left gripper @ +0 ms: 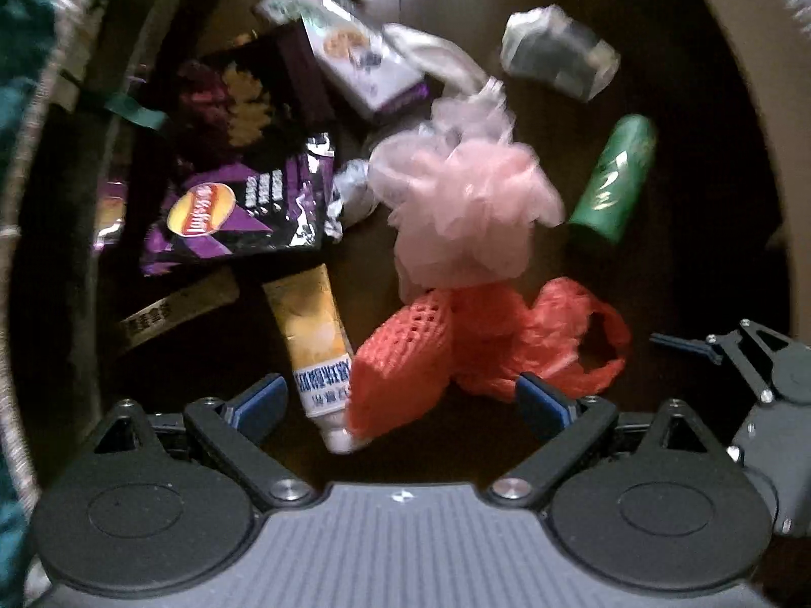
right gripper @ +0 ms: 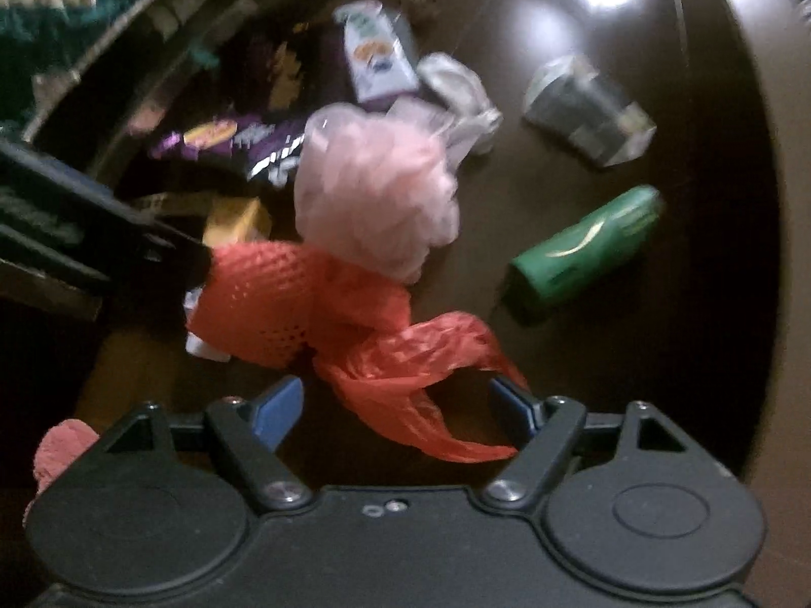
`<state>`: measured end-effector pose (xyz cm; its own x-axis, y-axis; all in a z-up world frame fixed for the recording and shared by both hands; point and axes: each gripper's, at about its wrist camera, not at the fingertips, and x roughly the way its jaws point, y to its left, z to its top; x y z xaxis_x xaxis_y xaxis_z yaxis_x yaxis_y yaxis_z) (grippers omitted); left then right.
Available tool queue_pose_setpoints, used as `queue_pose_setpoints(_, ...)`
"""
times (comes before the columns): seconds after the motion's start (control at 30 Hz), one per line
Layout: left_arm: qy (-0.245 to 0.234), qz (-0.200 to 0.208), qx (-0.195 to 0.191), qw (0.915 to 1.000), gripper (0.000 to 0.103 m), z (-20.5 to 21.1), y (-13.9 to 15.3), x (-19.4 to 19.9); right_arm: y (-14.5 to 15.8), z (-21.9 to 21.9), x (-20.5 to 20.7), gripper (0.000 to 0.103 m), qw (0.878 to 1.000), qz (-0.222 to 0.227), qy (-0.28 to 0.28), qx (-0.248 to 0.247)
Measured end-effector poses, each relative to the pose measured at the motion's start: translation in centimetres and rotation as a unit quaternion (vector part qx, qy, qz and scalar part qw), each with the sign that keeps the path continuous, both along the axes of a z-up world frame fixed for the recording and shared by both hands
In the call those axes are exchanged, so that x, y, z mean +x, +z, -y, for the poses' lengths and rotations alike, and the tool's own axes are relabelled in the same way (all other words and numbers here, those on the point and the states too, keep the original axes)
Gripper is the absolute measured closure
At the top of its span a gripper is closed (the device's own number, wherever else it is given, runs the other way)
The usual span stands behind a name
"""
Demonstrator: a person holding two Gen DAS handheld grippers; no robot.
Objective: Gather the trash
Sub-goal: 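Grasp the red mesh sleeve with the left tool while the right tool grasps the red plastic bag, then carry the red mesh sleeve and red bag into the green bin with both tools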
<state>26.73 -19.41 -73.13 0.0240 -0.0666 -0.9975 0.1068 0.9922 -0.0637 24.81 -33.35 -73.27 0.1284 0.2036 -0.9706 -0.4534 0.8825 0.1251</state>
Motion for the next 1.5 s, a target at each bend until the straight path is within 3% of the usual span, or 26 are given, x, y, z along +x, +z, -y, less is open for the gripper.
queue_pose_setpoints(0.2, -0.016, -0.015, -0.002, 0.9998, 0.007, 1.1, -5.2, 0.8, -5.1, -2.6, -0.3, 0.023, 1.0, 0.001, 0.016, 0.002)
queue_pose_setpoints(0.33, -0.031, -0.032, 0.01, 0.999, 0.037, 1.4, -7.7, 1.0, -7.7, -3.3, -0.3, 0.023, 1.0, -0.008, 0.007, -0.015)
queue_pose_setpoints(0.37, -0.035, -0.031, 0.011, 0.9989, 0.037, 1.5, -7.7, 1.0, -8.1, -3.3, -0.2, 0.025, 1.0, -0.01, 0.003, -0.017)
queue_pose_setpoints(0.4, -0.043, -0.025, 0.008, 0.9988, 0.039, 1.7, -7.7, 0.9, -8.4, -3.3, -0.3, 0.03, 1.0, -0.01, 0.0, -0.018)
queue_pose_setpoints(0.53, -0.05, -0.036, 0.005, 0.9981, 0.072, 2.4, -7.9, 0.7, -9.1, -3.2, -0.3, 0.053, 0.999, -0.014, -0.003, -0.034)
queue_pose_setpoints(0.73, -0.043, -0.036, 0.003, 0.9985, 0.085, 2.1, -6.8, 0.7, -8.4, -2.9, -0.5, 0.086, 0.998, -0.005, -0.012, -0.059)
queue_pose_setpoints(0.9, -0.039, -0.038, 0.014, 0.9984, 0.086, 1.6, -4.6, 0.1, -5.0, -2.5, -1.6, 0.093, 0.999, -0.009, -0.018, -0.05)
queue_pose_setpoints(1.13, -0.031, -0.035, 0.015, 0.9988, 0.086, 0.6, 1.5, -1.1, 1.9, -1.8, -2.7, 0.095, 0.998, -0.005, -0.034, -0.052)
queue_pose_setpoints(1.23, -0.025, -0.029, 0.015, 0.9992, 0.086, 0.1, 5.5, -1.8, 5.6, -1.2, -3.4, 0.095, 0.998, -0.004, -0.048, -0.046)
queue_pose_setpoints(1.5, -0.034, 0.0, 0.018, 0.9993, 0.086, -1.0, 18.9, -3.6, 19.7, -0.5, -4.5, 0.095, 0.998, 0.036, -0.051, -0.026)
